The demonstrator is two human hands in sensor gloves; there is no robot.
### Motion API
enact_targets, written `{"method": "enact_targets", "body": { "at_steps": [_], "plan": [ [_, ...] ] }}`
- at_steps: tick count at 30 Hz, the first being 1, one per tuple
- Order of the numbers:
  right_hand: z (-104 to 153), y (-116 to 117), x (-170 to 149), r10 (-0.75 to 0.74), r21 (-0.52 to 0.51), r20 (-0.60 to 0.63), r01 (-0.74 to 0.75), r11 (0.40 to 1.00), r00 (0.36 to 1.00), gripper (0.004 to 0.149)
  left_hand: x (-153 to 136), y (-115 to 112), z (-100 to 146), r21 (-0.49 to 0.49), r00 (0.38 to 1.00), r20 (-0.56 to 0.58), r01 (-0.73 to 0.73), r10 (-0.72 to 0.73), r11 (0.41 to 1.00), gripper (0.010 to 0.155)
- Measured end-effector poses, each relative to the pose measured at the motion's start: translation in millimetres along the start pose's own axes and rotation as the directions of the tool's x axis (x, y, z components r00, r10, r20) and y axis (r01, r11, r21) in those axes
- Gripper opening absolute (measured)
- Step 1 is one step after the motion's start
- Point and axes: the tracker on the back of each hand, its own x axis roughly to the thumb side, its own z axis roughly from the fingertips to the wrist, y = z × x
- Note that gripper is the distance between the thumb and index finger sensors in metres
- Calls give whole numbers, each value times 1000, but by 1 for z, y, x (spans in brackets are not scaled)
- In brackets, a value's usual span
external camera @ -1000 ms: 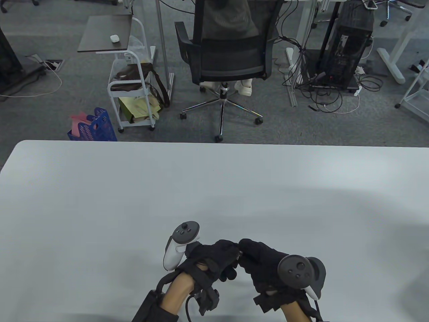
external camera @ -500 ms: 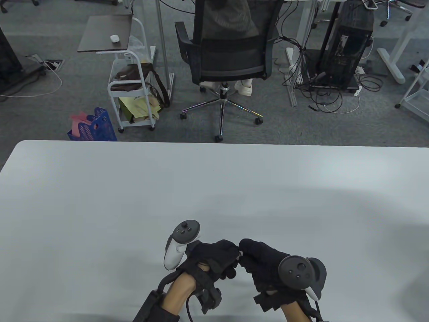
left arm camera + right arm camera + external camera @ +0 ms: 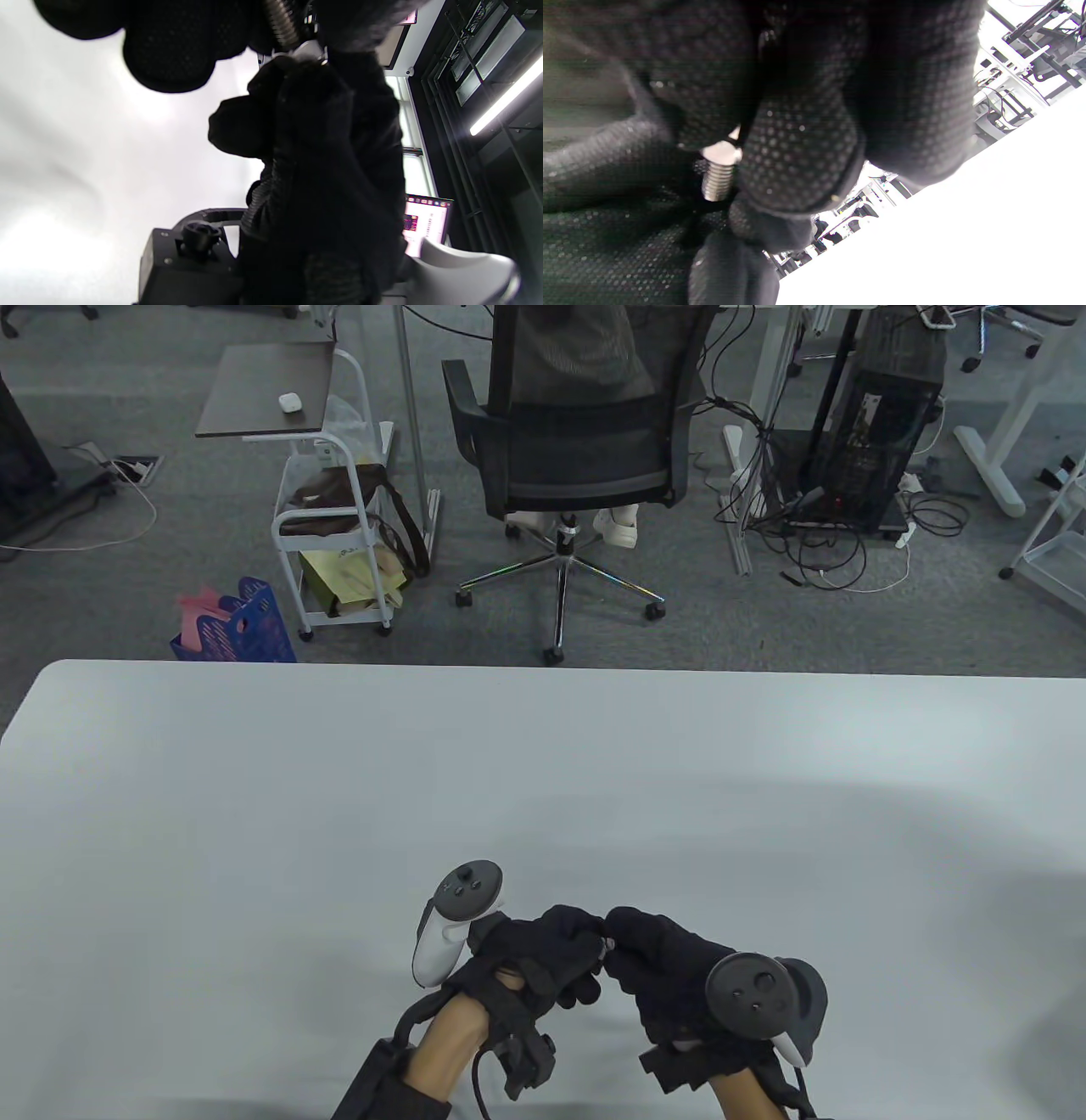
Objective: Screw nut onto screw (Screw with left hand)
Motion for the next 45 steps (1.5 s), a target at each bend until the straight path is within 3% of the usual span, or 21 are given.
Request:
{"method": "enact_targets", "body": {
  "at_steps": [3, 8, 13, 16, 20, 23, 26, 31, 33, 34, 35, 37, 39, 40, 42, 44, 45],
  "plan": [
    [0, 0, 0, 5, 4, -3, -5, 1000, 1000, 48, -2, 0, 0, 43, 999, -34, 38, -37, 998, 67],
    [0, 0, 1, 8, 8, 0, -8, 1000, 1000, 48, 2, -2, -1, 26, 999, -13, 49, -49, 998, 56],
    [0, -1, 1, 10, -2, -3, -10, 1000, 1000, 48, -2, -1, -1, 18, 999, -26, 21, -20, 1000, 68],
    [0, -1, 1, 13, -2, -4, -13, 1000, 1000, 48, -1, -1, -2, 70, 998, -31, 58, -56, 996, 59],
    [0, -1, 1, -5, -1, -7, 5, 1000, 1000, 48, 3, -2, -1, 28, 998, -13, 57, -57, 998, 56],
    [0, -2, 1, 3, -10, -9, -3, 1000, 1000, 48, -2, -3, 0, -18, 1000, -31, 6, -7, 1000, 67],
    [0, -2, -1, -2, -13, -17, 1, 1000, 1000, 48, -3, -1, 0, 69, 997, -57, 58, -55, 996, 64],
    [0, -2, -1, -20, -19, -32, 19, 1000, 999, 48, 4, 0, 1, 83, 997, -40, 68, -64, 994, 53],
    [-1, 1, -2, -15, 5, -41, 15, 1000, 999, 47, 10, 1, 5, 124, 988, -55, 151, -145, 981, 52],
    [-1, 2, -3, -12, 16, -48, 12, 1000, 999, 12, 12, 2, 6, 175, 977, -59, 213, -206, 961, 52],
    [-1, 3, -4, -6, 28, -56, 7, 1000, 998, 48, 16, 3, 8, 233, 958, -78, 288, -277, 929, 51],
    [-1, 3, -5, 9, 28, -60, -8, 1000, 998, 51, 21, 5, 11, 321, 901, -131, 434, -414, 842, 51],
    [-1, 3, -6, 15, 30, -61, -13, 999, 998, 49, 26, 8, 14, 377, 787, -218, 613, -577, 694, 51],
    [-1, 3, -6, 16, 30, -62, -14, 999, 998, 14, 27, 8, 14, 385, 716, -265, 692, -645, 610, 51],
    [-1, 6, -6, 23, 50, -67, -20, 999, 997, 47, 28, 8, 12, 336, 507, -383, 855, -773, 394, 51],
    [-1, 8, -6, 32, 65, -67, -28, 997, 997, 48, 23, 7, 6, 256, 354, -459, 931, -815, 260, 51],
    [-1, 9, -6, 37, 69, -66, -33, 997, 997, 48, 21, 6, 3, 231, 323, -473, 943, -820, 238, 51]
  ]
}}
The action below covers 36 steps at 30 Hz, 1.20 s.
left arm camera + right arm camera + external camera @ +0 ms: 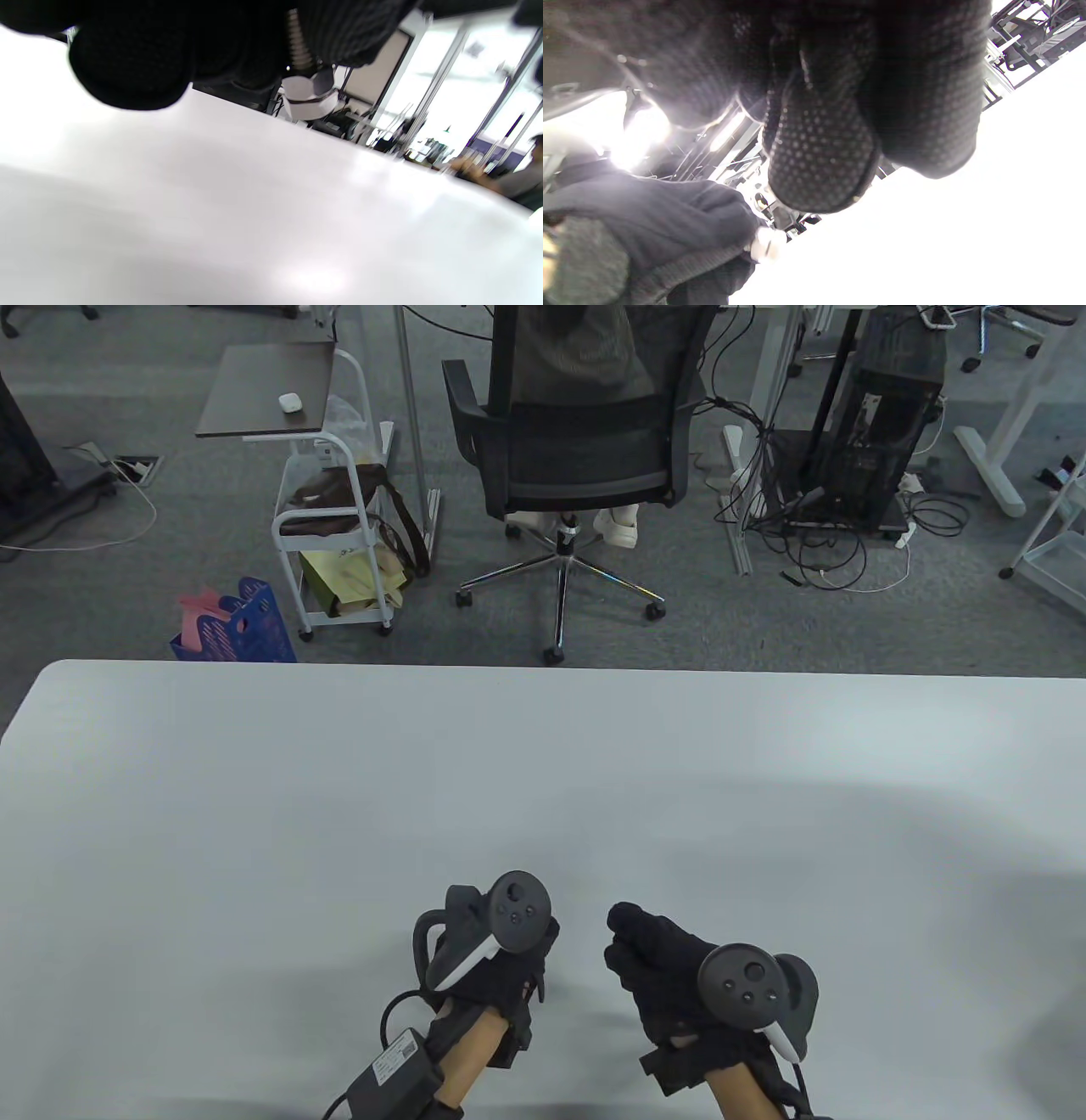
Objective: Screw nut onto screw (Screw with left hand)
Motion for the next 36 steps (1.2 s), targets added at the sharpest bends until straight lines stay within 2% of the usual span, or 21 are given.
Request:
{"method": "enact_targets", "body": {
  "at_steps": [3, 8, 16, 24, 28, 32, 36],
  "plan": [
    [0, 0, -1, 14, -1, -2, -14, 1000, 1000, 49, 4, -15, -7, -74, 994, -21, 110, -111, 991, 51],
    [-1, -2, -4, 9, -10, -15, -9, 1000, 1000, 48, 12, -30, -17, -127, 964, -17, 260, -264, 957, 51],
    [-1, -4, -5, 10, -9, -24, -10, 1000, 1000, 48, 11, -47, -27, -226, 951, -17, 296, -307, 928, 51],
    [-2, -5, -5, 22, -11, -28, -22, 1000, 999, 48, 11, -50, -25, -224, 957, -6, 281, -289, 933, 57],
    [-1, -6, -5, 36, -24, -24, -37, 999, 999, 48, 4, -40, -21, -214, 986, -17, 157, -165, 964, 66],
    [0, -10, -3, 97, -68, 3, -96, 993, 995, 51, -10, -14, -12, -124, 998, -52, 33, -40, 992, 70],
    [2, -15, 3, 271, -133, 59, -261, 956, 961, 55, -29, 15, -2, -19, 996, -78, -43, 42, 999, 74]
  ]
}}
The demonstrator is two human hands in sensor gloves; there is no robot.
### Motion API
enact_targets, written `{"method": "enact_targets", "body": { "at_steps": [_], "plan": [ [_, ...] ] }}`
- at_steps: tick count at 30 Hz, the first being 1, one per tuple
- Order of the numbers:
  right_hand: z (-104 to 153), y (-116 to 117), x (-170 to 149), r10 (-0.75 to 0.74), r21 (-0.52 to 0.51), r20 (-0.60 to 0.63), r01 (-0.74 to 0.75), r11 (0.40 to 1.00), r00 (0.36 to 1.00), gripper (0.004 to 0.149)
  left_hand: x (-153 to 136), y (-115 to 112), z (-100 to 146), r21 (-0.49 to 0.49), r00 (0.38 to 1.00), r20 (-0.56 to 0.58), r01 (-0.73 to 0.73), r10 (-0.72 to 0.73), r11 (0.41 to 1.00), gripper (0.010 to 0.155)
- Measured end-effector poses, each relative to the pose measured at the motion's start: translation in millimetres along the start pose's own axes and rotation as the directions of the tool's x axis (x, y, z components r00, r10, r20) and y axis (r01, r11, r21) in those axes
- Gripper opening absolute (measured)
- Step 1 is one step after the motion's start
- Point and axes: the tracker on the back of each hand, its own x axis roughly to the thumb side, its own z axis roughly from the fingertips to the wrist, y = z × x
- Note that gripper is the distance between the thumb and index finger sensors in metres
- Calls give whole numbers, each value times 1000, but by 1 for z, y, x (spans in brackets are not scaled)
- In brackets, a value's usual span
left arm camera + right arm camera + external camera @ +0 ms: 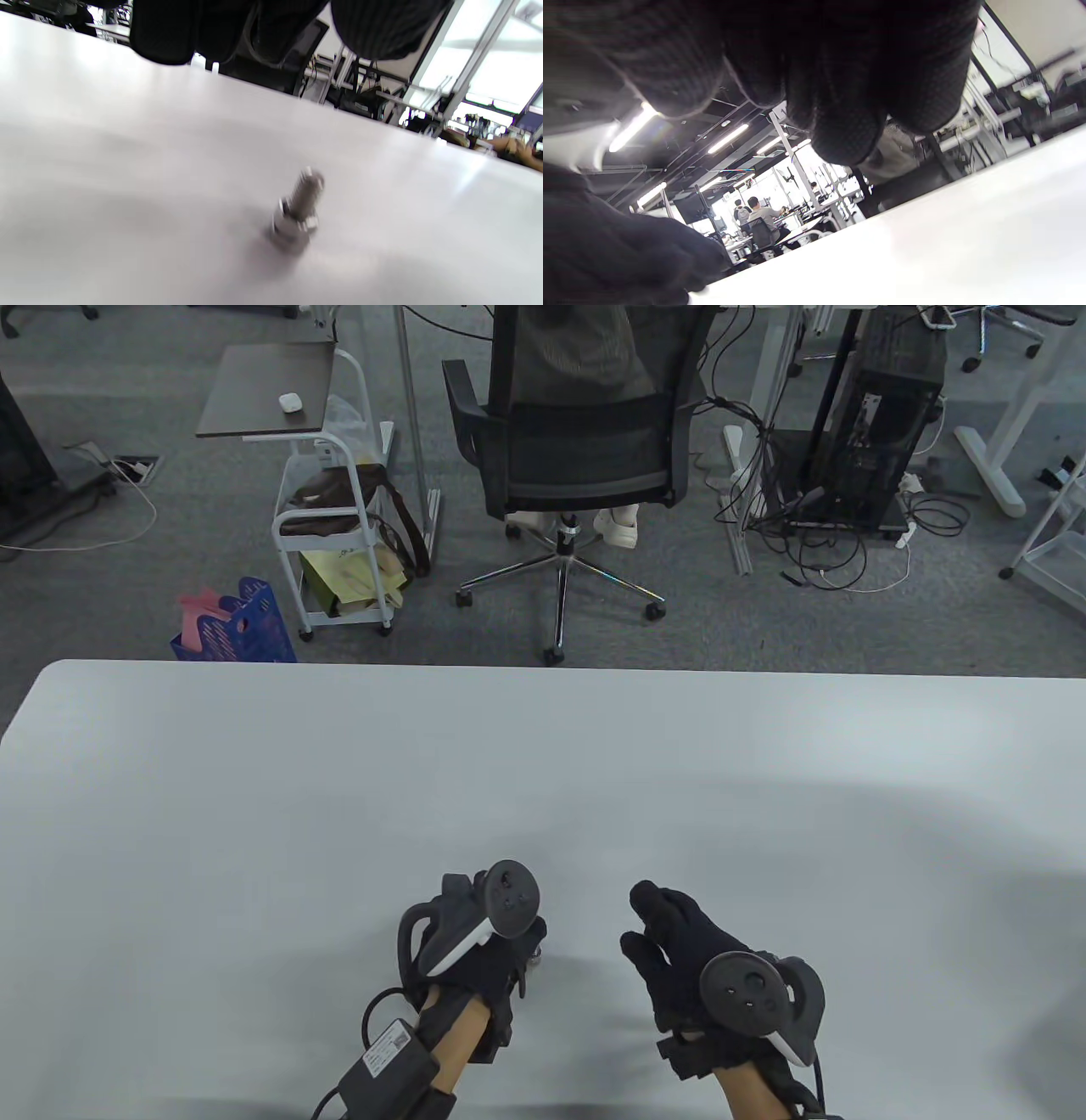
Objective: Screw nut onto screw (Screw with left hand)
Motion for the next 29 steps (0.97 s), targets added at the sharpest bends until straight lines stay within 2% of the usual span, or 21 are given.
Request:
{"method": "enact_targets", "body": {
  "at_steps": [1, 5, 6, 10, 15, 29],
  "plan": [
    [0, -3, 1, 90, -15, 32, -89, 996, 995, 57, -7, 8, 2, 28, 1000, -12, 7, -7, 1000, 74],
    [0, -7, 2, 288, -54, 82, -284, 957, 954, 60, -27, 24, 3, 58, 1000, -17, -3, 4, 998, 75],
    [0, -8, 2, 369, -56, 101, -365, 929, 924, 61, -37, 29, 3, 76, 999, -32, -20, 23, 997, 75],
    [-1, -6, 1, 507, -33, 124, -508, 861, 853, 65, -56, 37, 3, 104, 996, -63, -58, 65, 993, 76],
    [-1, -2, 1, 577, -10, 141, -582, 813, 804, 68, -72, 39, 2, 107, 987, -103, -115, 126, 988, 75],
    [-4, 3, 0, 584, 53, 139, -595, 802, 800, 69, -69, 28, -2, 50, 990, -116, -73, 78, 996, 75]
  ]
}}
